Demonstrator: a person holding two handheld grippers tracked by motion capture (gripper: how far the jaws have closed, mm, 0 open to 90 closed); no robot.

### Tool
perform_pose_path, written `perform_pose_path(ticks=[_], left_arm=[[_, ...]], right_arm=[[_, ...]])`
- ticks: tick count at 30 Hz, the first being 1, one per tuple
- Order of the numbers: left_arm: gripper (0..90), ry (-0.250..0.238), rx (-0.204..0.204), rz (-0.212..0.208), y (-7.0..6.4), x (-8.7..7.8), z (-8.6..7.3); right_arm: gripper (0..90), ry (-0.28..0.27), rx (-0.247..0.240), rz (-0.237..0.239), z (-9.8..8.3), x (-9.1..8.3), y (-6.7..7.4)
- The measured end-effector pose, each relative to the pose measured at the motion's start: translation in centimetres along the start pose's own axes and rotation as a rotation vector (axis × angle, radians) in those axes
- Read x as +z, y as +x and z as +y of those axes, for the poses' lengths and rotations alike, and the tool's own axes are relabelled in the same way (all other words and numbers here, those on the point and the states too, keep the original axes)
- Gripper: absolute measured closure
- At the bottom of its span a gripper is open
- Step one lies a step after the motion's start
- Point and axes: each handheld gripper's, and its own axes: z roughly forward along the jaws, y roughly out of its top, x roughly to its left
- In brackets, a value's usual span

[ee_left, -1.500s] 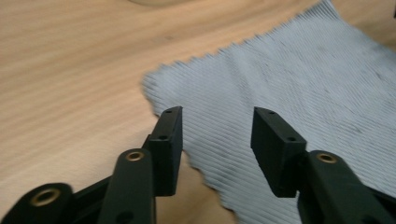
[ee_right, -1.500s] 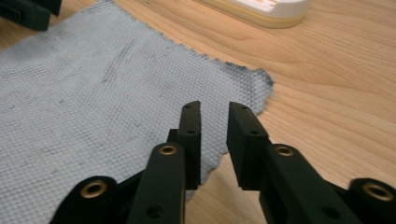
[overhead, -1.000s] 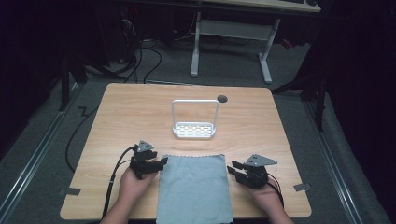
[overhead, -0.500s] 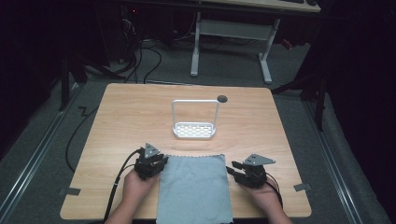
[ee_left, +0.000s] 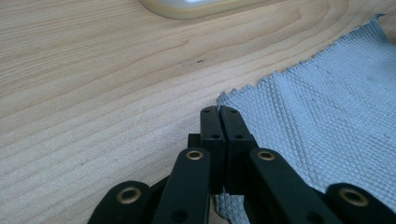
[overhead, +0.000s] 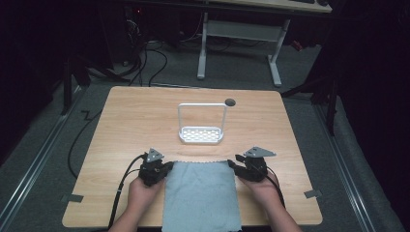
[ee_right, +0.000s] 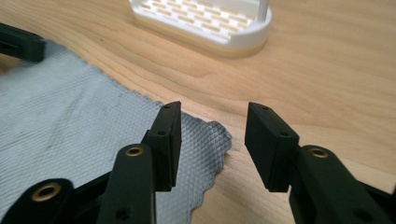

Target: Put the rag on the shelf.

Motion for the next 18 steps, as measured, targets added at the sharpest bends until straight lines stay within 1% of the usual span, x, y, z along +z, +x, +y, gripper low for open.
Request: perform_pose_path(ticks=[2,3,4,5,6,7,8,9,10,11,12,13,14,17,18], left_arm=[[89.5,-0.008,-0.011,-0.005,0.1,-0.1,-0.1],[89.5,-0.008,-0.011,-0.005,0.1,-0.1,-0.1],[89.5,-0.011,-0.013,-0.008,0.1,-0.2,-0.1],[89.4,-0.011,-0.013,-0.008,0.1,-0.2,-0.1],[89.4,-0.016,-0.012,-0.005,0.1,-0.2,-0.1],[89.4,-0.016,-0.012,-0.005,0.1,-0.2,-0.1],[89.4,-0.019,-0.012,-0.003,0.1,-0.3,-0.1],[89.4,-0.022,-0.011,-0.001,0.0,-0.3,-0.1],[89.5,-0.031,-0.009,-0.006,-0.1,-0.5,0.0],[89.6,-0.031,-0.009,-0.006,-0.1,-0.5,0.0],[89.8,-0.05,0.004,-0.001,-0.2,-0.7,0.0],[89.8,-0.05,0.004,-0.001,-0.2,-0.7,0.0],[89.8,-0.06,0.004,-0.003,-0.3,-0.9,0.1],[89.8,-0.071,0.01,-0.006,-0.4,-1.2,0.1],[89.7,-0.086,0.006,-0.012,-0.4,-1.3,0.0]], right_arm=[[55.1,0.067,0.017,0.015,-0.5,1.8,-0.4],[55.3,0.074,0.02,0.017,-0.8,2.2,-0.3],[57.5,0.062,0.004,0.008,-1.0,2.3,-0.3],[57.5,0.062,0.004,0.008,-1.0,2.3,-0.3],[62.4,0.054,0.0,0.007,-1.1,2.4,-0.3],[62.4,0.054,0.0,0.007,-1.1,2.4,-0.3],[69.2,0.06,-0.016,0.002,-1.1,2.4,-0.1],[69.2,0.06,-0.016,0.002,-1.1,2.4,-0.1],[77.4,0.059,-0.041,-0.008,-1.1,2.4,0.2],[77.4,0.059,-0.041,-0.008,-1.1,2.4,0.2],[85.4,0.061,-0.042,0.004,-1.1,2.4,0.4],[85.4,0.061,-0.042,0.004,-1.1,2.4,0.4],[88.3,0.063,-0.059,0.01,-1.1,2.4,0.4],[88.6,0.052,-0.053,0.019,-1.2,2.3,0.5],[88.6,0.037,-0.035,0.03,-1.2,2.0,0.4]])
